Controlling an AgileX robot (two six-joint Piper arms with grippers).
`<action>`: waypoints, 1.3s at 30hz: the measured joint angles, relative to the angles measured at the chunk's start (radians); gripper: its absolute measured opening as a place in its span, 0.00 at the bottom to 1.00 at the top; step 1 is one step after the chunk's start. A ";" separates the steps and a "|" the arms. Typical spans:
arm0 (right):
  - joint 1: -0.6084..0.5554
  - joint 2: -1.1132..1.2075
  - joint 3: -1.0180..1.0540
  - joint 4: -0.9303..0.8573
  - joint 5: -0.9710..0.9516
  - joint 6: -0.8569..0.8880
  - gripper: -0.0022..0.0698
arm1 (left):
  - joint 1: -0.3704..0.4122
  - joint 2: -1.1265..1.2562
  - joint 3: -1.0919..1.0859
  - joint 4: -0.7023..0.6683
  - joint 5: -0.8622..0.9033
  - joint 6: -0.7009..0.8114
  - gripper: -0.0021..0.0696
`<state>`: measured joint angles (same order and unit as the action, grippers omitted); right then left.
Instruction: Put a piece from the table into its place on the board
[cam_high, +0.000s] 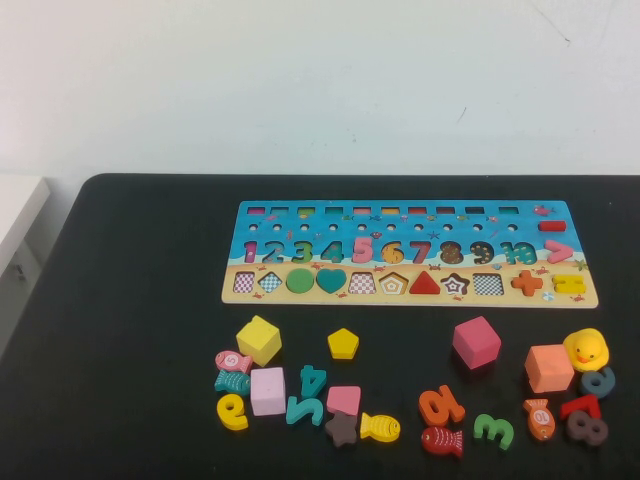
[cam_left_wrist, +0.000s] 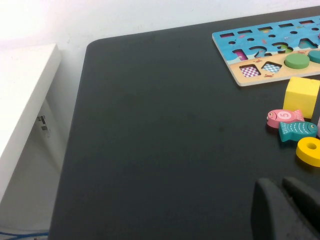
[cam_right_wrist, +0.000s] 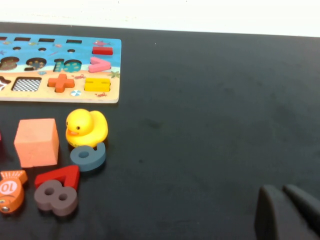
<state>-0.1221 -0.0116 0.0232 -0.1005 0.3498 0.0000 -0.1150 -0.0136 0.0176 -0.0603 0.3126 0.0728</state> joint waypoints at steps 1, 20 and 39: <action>0.000 0.000 0.000 0.000 0.000 0.000 0.06 | 0.000 0.000 0.000 0.000 0.000 0.000 0.03; 0.000 0.000 0.000 0.000 0.000 0.000 0.06 | 0.000 0.000 0.000 0.000 0.002 0.002 0.03; 0.000 0.000 0.000 0.000 0.000 0.000 0.06 | 0.000 0.000 0.002 0.000 -0.098 0.002 0.03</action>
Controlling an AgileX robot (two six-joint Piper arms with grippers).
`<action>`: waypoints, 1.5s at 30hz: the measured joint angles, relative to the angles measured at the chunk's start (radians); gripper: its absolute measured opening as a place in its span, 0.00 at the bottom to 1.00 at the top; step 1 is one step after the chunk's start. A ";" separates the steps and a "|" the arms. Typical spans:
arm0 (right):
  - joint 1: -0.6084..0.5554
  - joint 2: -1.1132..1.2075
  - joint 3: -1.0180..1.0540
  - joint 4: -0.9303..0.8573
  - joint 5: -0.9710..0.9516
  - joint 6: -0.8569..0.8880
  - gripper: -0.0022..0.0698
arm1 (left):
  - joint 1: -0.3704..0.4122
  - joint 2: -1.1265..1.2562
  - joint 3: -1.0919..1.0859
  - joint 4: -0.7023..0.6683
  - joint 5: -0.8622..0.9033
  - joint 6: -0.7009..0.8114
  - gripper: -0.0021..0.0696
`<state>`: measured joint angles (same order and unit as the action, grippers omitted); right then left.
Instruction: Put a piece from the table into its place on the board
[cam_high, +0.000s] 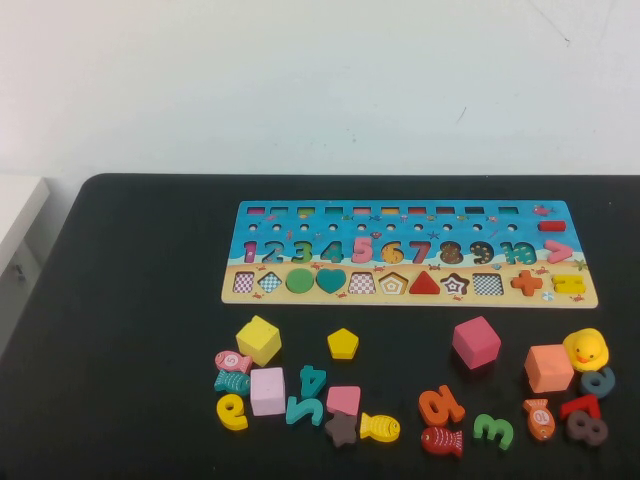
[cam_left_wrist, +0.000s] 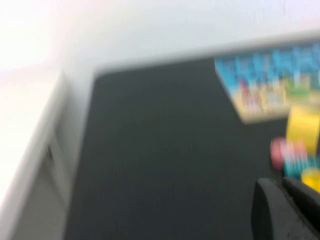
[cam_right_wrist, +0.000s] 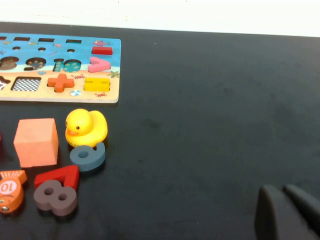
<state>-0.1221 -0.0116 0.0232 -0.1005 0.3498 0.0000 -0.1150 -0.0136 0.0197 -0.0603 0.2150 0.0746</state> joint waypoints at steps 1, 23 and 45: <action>0.000 0.000 0.000 0.000 0.000 0.000 0.06 | 0.000 0.000 0.000 0.000 -0.047 0.000 0.03; 0.000 0.000 0.000 0.000 0.000 0.000 0.06 | 0.000 0.000 0.000 -0.008 -0.791 -0.006 0.03; 0.000 0.000 0.000 -0.002 0.000 0.000 0.06 | 0.000 0.000 0.000 -0.004 0.001 -0.080 0.03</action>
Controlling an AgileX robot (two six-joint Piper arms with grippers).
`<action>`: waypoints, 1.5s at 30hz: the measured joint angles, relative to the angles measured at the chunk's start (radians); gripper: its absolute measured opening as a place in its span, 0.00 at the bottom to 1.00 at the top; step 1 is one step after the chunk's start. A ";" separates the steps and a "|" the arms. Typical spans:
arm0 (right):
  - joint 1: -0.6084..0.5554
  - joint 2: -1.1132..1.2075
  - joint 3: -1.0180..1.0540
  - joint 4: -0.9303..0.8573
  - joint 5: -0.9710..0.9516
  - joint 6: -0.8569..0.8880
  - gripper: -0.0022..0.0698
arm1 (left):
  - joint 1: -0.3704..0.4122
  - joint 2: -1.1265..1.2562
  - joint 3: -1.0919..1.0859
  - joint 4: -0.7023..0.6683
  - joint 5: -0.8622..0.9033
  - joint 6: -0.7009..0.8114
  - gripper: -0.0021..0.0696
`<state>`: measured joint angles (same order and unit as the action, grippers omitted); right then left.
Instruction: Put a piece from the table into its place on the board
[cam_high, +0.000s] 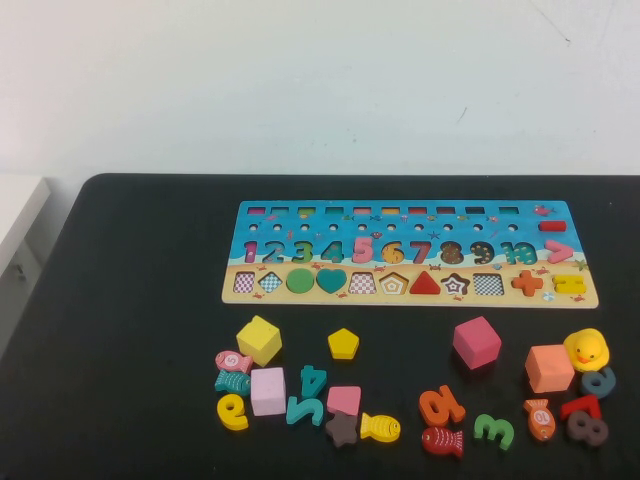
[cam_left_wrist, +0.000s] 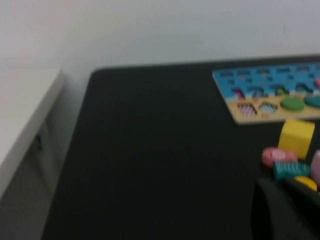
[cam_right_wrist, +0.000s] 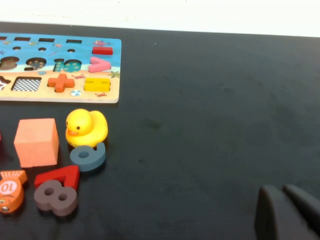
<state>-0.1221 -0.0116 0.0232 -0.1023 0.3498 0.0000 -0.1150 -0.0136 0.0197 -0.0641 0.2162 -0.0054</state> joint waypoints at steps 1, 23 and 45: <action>0.000 0.000 0.000 0.000 0.000 0.000 0.06 | 0.000 0.000 0.000 -0.002 0.019 -0.002 0.03; 0.000 0.000 0.000 0.000 0.000 0.000 0.06 | 0.000 0.000 0.000 -0.003 0.061 -0.017 0.03; 0.000 0.000 0.000 0.000 0.000 0.000 0.06 | 0.000 0.000 -0.002 0.018 0.097 -0.008 0.03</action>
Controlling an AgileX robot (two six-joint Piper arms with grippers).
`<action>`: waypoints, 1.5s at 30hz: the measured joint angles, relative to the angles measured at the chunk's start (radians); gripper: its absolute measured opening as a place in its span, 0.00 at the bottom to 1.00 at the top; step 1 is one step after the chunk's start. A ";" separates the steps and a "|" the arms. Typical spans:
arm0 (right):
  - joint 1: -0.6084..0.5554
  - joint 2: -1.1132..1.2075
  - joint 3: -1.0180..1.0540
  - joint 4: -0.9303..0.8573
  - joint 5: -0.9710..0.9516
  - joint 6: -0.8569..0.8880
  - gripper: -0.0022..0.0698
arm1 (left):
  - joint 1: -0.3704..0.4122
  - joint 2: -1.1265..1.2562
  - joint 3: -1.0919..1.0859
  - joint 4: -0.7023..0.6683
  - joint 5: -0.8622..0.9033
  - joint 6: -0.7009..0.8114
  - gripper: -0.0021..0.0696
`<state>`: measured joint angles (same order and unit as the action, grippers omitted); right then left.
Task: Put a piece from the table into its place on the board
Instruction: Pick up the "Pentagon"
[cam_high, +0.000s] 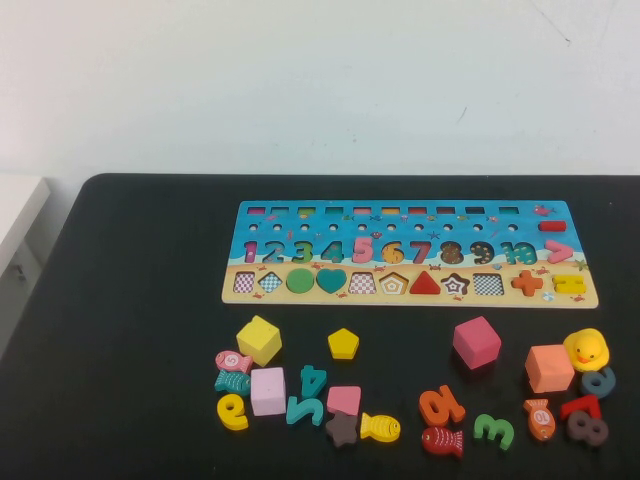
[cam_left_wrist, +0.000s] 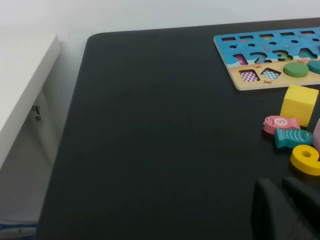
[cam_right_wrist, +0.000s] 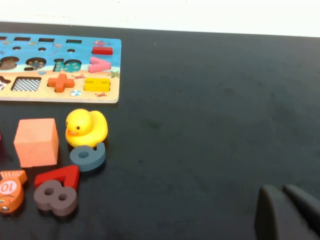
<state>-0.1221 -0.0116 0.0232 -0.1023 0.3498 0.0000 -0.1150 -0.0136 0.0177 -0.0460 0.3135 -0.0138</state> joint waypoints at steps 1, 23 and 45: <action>0.000 0.000 0.000 0.000 0.000 0.000 0.06 | 0.000 0.000 0.000 0.000 0.000 0.000 0.03; 0.000 0.000 0.000 0.000 0.000 0.000 0.06 | 0.000 0.000 0.002 -0.009 -0.466 0.014 0.03; 0.000 0.000 0.000 0.000 0.000 0.000 0.06 | 0.000 0.329 -0.727 -0.273 0.010 0.247 0.03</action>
<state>-0.1221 -0.0116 0.0232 -0.1023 0.3498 0.0000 -0.1150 0.3155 -0.7095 -0.3193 0.3234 0.2336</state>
